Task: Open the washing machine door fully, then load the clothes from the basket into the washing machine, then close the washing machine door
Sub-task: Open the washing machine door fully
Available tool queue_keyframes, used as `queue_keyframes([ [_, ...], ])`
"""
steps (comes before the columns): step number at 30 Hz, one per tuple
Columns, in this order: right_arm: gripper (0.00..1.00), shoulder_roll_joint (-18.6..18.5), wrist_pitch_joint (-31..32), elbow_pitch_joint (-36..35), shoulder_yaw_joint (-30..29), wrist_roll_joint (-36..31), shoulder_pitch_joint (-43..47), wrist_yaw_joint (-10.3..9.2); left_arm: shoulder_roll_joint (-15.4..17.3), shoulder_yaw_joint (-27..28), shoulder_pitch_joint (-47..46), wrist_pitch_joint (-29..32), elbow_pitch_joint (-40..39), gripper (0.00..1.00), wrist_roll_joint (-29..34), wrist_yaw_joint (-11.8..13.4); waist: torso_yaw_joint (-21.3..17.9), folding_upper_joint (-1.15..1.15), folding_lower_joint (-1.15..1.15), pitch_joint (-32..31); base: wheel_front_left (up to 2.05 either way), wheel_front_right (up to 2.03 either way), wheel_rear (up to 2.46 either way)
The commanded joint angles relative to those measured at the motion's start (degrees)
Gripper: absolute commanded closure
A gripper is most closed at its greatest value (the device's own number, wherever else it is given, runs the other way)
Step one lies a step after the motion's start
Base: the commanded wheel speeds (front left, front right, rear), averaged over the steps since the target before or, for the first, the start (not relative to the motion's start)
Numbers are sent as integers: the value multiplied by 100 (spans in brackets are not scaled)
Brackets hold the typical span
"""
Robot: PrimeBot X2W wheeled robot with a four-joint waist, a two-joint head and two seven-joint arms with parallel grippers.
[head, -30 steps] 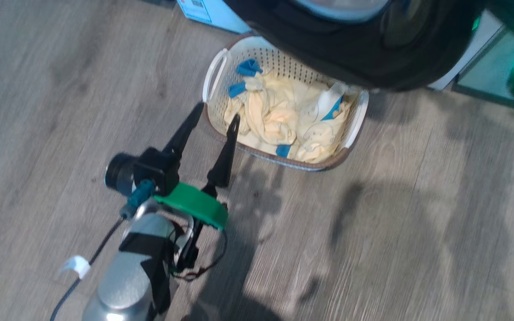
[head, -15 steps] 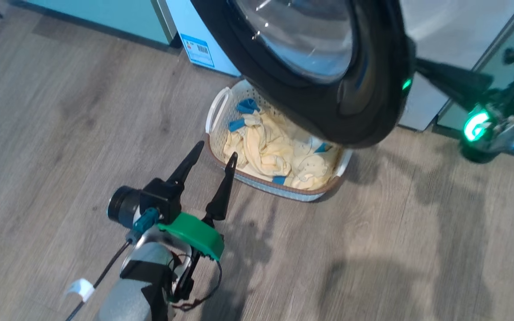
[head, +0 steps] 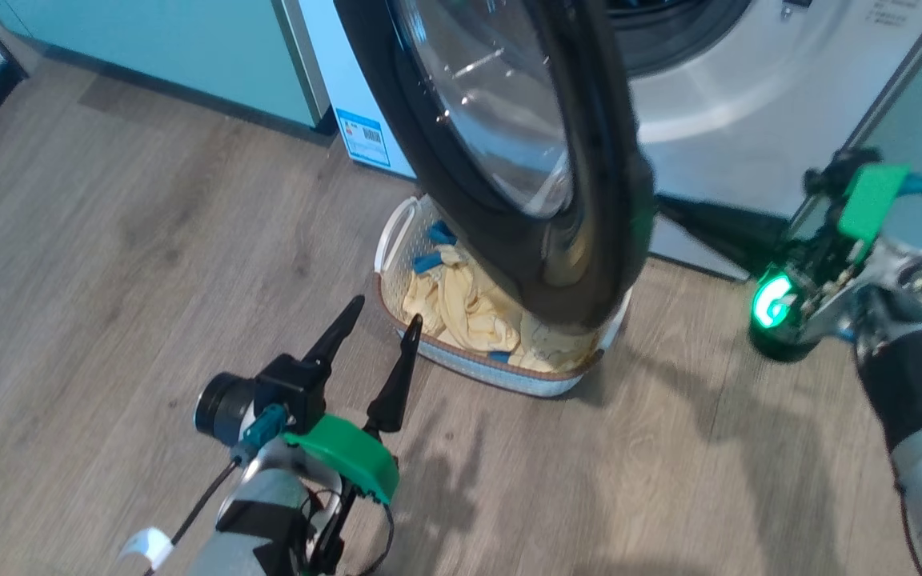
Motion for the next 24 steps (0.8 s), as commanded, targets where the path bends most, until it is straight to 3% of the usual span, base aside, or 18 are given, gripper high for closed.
queue_keyframes([
  [1,100,85,-31,-254,153,131,-8,-15,88,205,-76,-35,-153,0,47,-20,7,0,1,-78,0,0,0],
  [15,100,85,-557,-694,1509,1171,514,-15,88,211,100,-35,-128,0,67,-31,92,0,1,-305,0,0,0],
  [24,100,85,-811,-729,1888,1468,528,-15,88,241,121,-35,-147,0,90,-24,81,0,1,-318,0,0,0],
])
